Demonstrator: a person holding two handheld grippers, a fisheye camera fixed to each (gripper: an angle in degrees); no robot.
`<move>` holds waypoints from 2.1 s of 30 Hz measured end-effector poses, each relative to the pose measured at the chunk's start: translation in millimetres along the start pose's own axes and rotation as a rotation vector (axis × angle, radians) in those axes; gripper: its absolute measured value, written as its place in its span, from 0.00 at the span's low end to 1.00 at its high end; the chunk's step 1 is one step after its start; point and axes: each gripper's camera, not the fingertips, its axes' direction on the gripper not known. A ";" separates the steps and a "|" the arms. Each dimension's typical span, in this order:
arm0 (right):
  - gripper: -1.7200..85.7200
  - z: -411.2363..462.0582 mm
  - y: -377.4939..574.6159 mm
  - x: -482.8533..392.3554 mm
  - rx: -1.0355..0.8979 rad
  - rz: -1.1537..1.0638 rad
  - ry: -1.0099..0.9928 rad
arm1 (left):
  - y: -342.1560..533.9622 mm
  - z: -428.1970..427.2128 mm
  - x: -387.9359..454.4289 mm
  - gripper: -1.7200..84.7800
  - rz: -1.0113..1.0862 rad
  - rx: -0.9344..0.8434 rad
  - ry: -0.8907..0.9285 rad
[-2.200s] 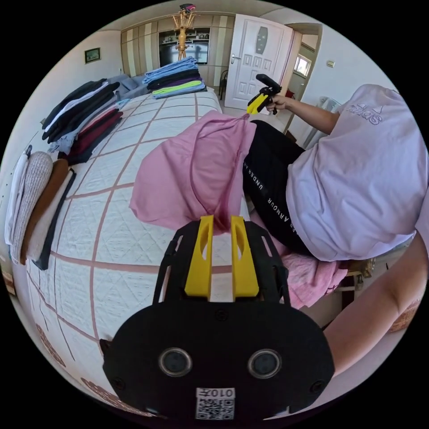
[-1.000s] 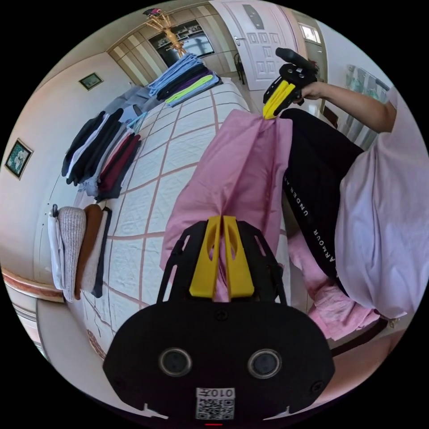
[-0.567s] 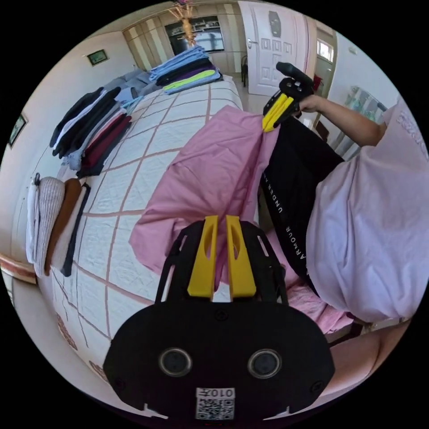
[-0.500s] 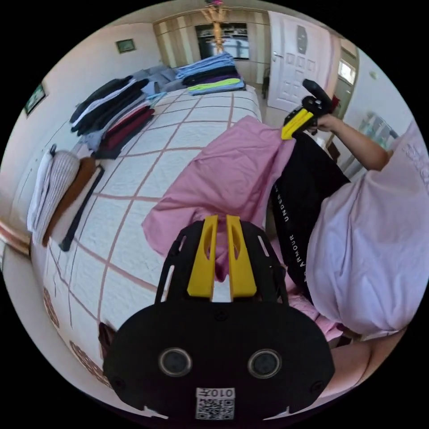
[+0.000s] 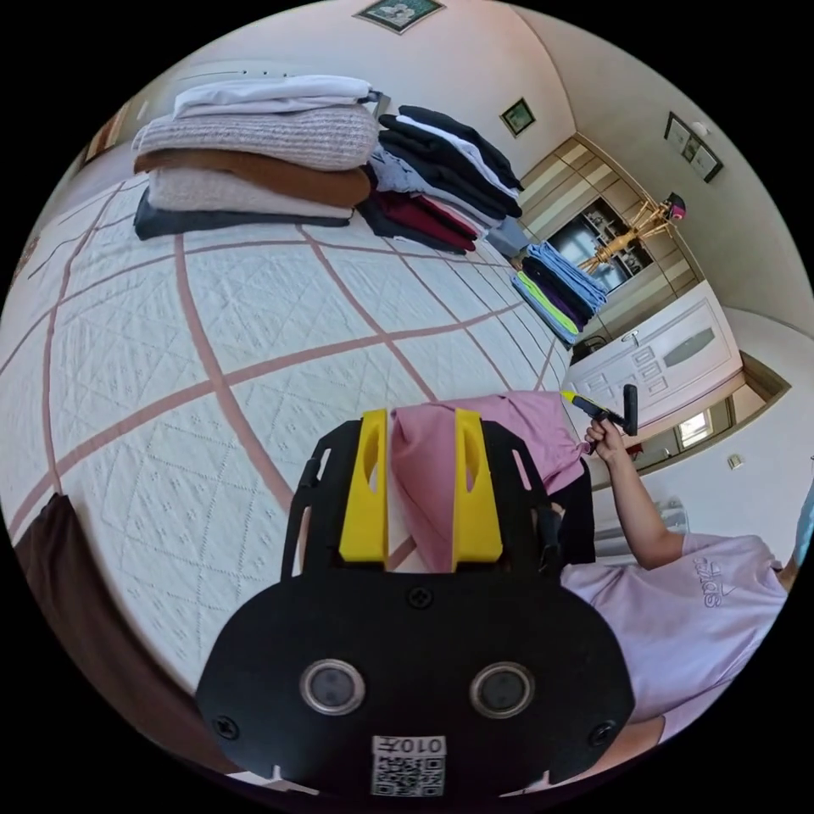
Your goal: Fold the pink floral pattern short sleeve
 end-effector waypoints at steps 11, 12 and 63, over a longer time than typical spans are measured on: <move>0.07 0.5 2.1 3.2 -0.037 0.013 -0.177 | -0.7 7.1 -46.5 0.04 -0.009 0.009 0.187; 0.06 -5.1 3.1 2.8 -0.029 0.015 -0.166 | 1.0 3.9 -49.9 0.03 -0.010 0.029 0.209; 0.07 14.4 31.9 -126.2 -0.038 -0.520 0.225 | -0.1 65.6 90.5 0.02 0.453 -0.161 -0.373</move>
